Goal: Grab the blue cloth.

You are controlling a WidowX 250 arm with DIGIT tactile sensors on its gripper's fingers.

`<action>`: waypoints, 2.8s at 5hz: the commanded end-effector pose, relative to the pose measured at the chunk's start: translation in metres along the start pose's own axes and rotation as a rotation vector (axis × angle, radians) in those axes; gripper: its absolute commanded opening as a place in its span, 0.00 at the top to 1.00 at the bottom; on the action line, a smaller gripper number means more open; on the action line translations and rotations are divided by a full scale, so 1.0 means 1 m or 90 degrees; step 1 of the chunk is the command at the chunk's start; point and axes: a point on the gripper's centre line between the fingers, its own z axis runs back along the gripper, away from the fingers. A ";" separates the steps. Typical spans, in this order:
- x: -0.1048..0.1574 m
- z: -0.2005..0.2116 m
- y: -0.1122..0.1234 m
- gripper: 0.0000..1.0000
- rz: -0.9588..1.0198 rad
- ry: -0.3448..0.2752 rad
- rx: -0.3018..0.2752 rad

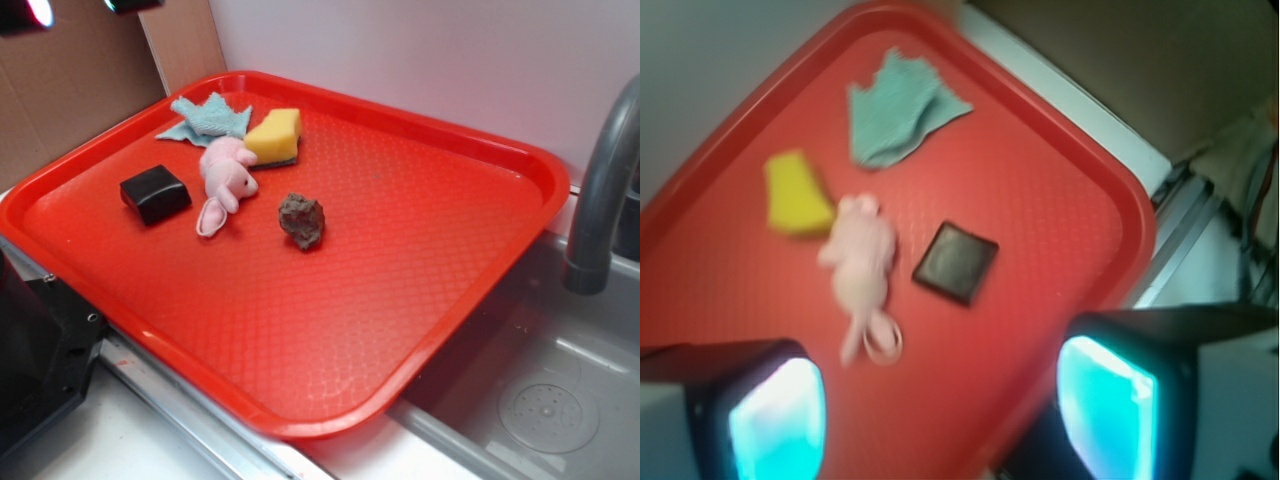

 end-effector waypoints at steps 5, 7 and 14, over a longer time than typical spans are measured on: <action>0.116 -0.158 -0.019 0.00 0.219 -0.119 0.014; 0.106 -0.170 -0.019 1.00 0.243 -0.145 0.042; 0.045 -0.012 -0.047 1.00 -0.277 0.130 -0.094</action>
